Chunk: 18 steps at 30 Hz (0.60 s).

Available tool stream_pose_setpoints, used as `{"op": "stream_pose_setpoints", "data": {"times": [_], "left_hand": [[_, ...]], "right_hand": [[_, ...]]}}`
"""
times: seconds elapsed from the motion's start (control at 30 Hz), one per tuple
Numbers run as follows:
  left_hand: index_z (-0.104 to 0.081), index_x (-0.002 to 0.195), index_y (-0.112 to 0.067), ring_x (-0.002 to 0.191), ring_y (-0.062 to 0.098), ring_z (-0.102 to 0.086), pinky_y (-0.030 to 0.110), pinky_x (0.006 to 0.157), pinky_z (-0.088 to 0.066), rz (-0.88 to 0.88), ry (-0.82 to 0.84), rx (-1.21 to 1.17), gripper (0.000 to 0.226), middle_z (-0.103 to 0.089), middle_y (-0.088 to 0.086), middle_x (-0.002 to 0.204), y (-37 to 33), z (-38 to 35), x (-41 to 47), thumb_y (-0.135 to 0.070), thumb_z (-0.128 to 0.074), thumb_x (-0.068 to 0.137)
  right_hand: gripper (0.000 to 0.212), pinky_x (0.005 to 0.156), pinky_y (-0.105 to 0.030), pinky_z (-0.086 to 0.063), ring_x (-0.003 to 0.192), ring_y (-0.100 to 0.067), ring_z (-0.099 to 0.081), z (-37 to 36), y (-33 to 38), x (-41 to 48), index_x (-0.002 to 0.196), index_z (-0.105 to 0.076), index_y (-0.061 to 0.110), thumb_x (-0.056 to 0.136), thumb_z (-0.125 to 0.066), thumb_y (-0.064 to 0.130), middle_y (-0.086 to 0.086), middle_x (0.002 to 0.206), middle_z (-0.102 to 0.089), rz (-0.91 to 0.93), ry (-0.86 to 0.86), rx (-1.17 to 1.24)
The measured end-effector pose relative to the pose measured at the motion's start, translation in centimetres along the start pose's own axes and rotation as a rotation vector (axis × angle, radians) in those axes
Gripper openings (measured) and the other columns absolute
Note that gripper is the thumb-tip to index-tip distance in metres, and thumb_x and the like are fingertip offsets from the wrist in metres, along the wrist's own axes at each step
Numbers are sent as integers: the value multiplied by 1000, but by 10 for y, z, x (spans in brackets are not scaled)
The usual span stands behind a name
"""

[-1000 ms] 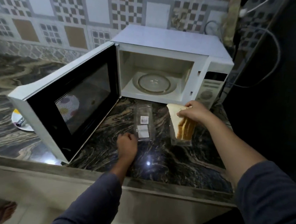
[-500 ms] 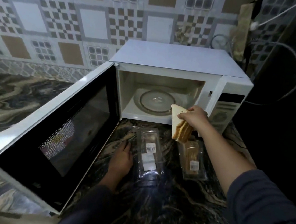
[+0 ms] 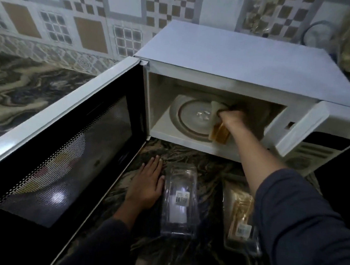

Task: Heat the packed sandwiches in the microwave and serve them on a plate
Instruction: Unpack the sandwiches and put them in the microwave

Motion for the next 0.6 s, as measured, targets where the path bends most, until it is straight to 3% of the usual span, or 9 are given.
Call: {"op": "stream_pose_setpoints", "data": {"times": [0.07,0.17,0.2,0.27,0.3,0.37,0.4,0.5,0.6], "left_hand": [[-12,148,-16,143,4,-1,23,115,3,5,-6,-1,78,-9,-3,158,1,0,1,-52,0,79],[-10,148,-20,139,-2,4,20,114,6,17,-9,-7,76,-5,-7,157,1,1,0,-52,-1,80],[-9,148,-22,138,-3,5,20,114,6,22,-10,-13,74,-4,-8,157,1,1,0,-52,-3,81],[-8,148,-24,138,-4,5,20,114,6,31,-7,-18,69,-3,-9,157,1,1,0,-51,-7,84],[-8,148,-25,138,-4,5,19,114,7,33,-9,-15,68,-2,-10,156,1,1,0,-50,-8,85],[-8,148,-25,139,-4,6,18,113,8,27,-27,-14,70,-1,-12,155,1,1,0,-51,-6,83],[-9,148,-25,140,-3,4,17,113,8,23,-35,-19,71,-1,-13,154,1,1,0,-51,-6,82],[-12,148,-25,139,-4,4,17,114,7,16,-45,-11,68,-5,-12,155,1,1,-1,-49,-10,84],[-16,148,-24,138,-5,2,18,115,5,21,-47,-11,69,-11,-9,156,1,-1,0,-49,-11,84]], "right_hand": [[44,98,-35,-43,121,-29,-52,-5,7,17,126,-51,8,87,-55,28,-11,130,-54,30,-65,-66],[40,95,-36,-47,114,-30,-59,-7,17,24,120,-56,11,84,-58,29,-14,125,-59,44,-205,-152],[35,93,-34,-49,105,-24,-65,-14,18,30,117,-56,7,90,-53,27,-18,116,-64,27,-151,-122],[35,81,-22,-53,67,-7,-70,-27,19,34,110,-57,-1,99,-38,27,-22,83,-69,-9,-26,-79],[40,75,-19,-52,69,-6,-70,-29,22,37,115,-55,-3,101,-34,28,-22,87,-66,-5,5,-100],[41,92,-24,-41,116,-20,-56,-31,21,43,131,-43,-1,102,-32,25,-21,127,-52,46,51,-159],[41,98,-28,-37,127,-27,-45,-31,21,45,135,-39,0,102,-33,23,-20,138,-44,56,65,-194],[48,92,-30,-40,128,-31,-44,-25,8,55,140,-33,3,98,-45,23,-16,138,-44,26,-53,-152],[71,102,-39,-39,129,-33,-43,-18,5,57,143,-25,10,86,-61,33,-16,143,-38,34,-193,-191]]}}
Point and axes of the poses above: each hand's wrist, its own x-axis towards the middle knuckle, its own z-axis out of the back of the hand, y = z × x, the point moved 4 cm from there along x, towards the middle knuckle
